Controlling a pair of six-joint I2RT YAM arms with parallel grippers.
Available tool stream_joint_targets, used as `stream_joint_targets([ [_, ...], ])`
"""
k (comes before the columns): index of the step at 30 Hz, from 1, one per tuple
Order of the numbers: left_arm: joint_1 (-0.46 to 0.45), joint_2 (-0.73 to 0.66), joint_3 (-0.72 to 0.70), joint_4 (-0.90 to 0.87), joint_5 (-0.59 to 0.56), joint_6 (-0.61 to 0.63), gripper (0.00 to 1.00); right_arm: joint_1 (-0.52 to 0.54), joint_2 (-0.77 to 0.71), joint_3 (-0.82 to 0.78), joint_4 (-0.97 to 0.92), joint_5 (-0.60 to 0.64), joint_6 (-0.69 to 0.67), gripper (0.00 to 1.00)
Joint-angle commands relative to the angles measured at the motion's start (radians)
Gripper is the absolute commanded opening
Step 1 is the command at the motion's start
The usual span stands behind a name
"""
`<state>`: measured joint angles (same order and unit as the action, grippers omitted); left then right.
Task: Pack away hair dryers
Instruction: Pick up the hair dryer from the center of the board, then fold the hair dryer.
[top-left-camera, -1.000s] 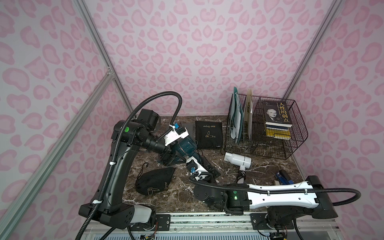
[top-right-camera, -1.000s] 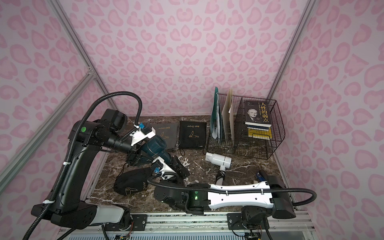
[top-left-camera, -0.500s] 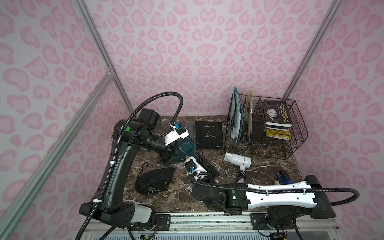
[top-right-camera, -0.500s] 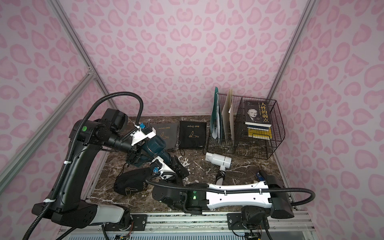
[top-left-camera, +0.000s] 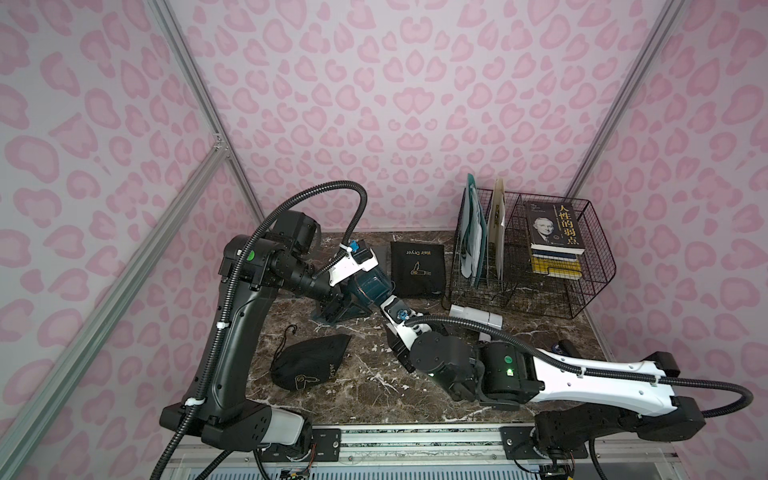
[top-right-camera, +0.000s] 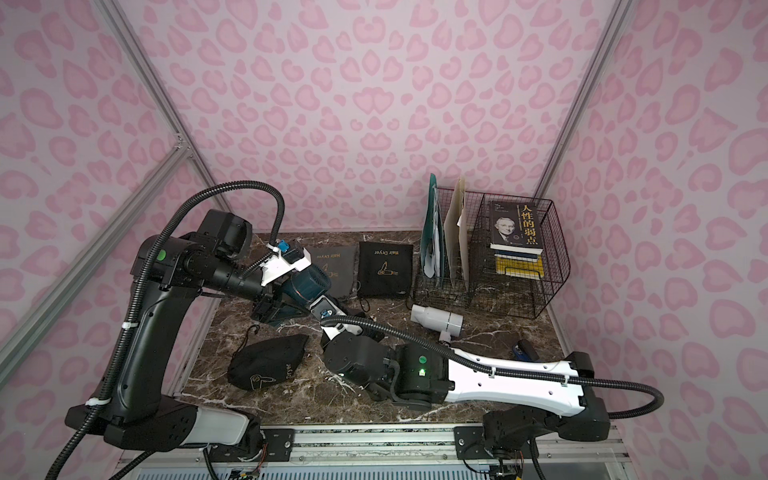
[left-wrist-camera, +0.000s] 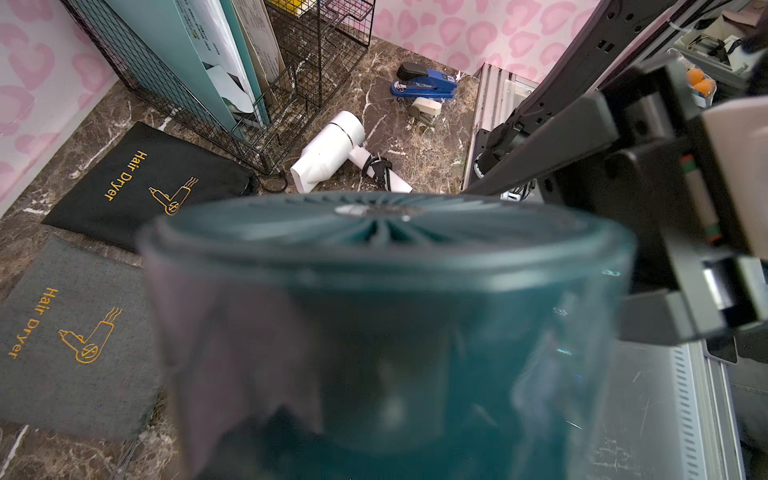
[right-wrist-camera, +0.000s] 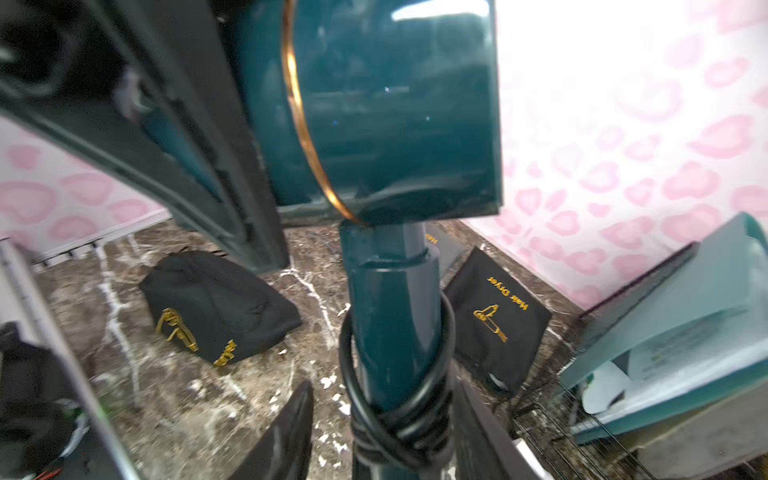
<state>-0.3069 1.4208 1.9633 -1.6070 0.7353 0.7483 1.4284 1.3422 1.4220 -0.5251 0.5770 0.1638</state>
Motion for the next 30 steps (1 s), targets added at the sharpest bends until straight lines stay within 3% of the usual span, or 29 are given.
stream_joint_targets([
  [1, -0.001, -0.018, -0.008, -0.223, 0.081, -0.001, 0.02, -0.065, -0.054, 0.006, -0.104, -0.319, 0.034, 0.52],
  [5, -0.001, -0.038, -0.043, -0.223, 0.110, 0.004, 0.02, -0.202, -0.140, -0.020, -0.117, -0.647, 0.028, 0.51],
  [13, -0.011, -0.053, -0.055, -0.222, 0.183, -0.019, 0.02, -0.410, -0.263, -0.111, -0.113, -1.005, -0.004, 0.50],
  [18, -0.041, -0.044, -0.056, -0.222, 0.207, -0.035, 0.02, -0.433, -0.271, -0.136, -0.111, -1.105, -0.016, 0.51],
  [30, -0.080, -0.046, -0.044, -0.222, 0.213, -0.040, 0.02, -0.460, -0.229, -0.157, -0.110, -1.162, -0.034, 0.48],
])
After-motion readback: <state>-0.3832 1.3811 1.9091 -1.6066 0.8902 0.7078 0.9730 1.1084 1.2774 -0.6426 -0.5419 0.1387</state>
